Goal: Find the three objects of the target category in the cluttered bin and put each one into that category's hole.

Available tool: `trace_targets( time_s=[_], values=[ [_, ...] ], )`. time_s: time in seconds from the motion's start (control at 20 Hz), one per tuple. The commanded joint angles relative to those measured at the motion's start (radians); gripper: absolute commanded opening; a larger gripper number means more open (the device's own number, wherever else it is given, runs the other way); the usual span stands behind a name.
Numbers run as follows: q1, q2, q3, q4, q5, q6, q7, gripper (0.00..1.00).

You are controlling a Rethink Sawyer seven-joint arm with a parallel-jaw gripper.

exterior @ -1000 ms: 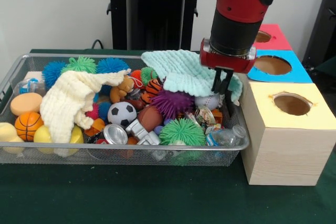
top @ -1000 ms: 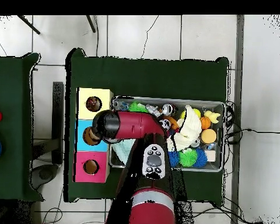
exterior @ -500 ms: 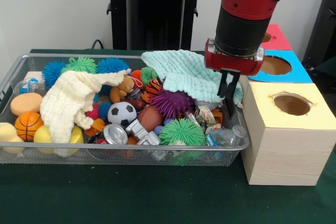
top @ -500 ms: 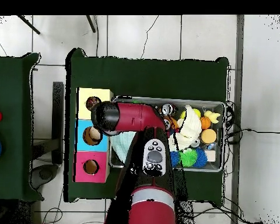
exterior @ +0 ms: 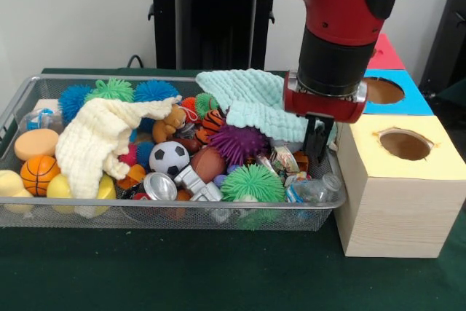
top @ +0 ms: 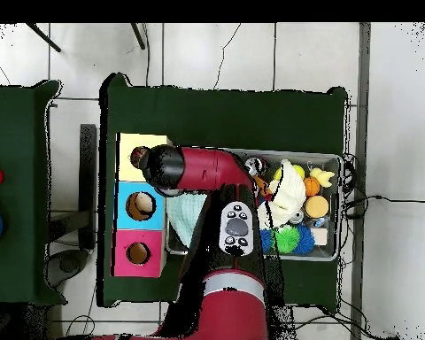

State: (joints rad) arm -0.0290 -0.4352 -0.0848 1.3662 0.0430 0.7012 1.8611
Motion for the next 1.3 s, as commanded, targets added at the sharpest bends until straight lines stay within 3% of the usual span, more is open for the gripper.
trace_targets(
  time_s=[0.05,0.45,0.65,0.85,1.3],
  values=[
    [-0.037,0.08,0.037,-0.058,0.025,0.004,0.15,0.0],
    [-0.039,0.108,0.02,-0.079,0.006,-0.033,0.149,0.0],
    [-0.051,0.169,0.022,-0.139,-0.005,-0.074,0.137,0.0],
    [-0.046,0.186,0.012,-0.165,-0.013,-0.071,0.135,0.0],
    [-0.049,0.184,0.02,-0.143,-0.003,-0.115,0.153,0.0]
  ],
)
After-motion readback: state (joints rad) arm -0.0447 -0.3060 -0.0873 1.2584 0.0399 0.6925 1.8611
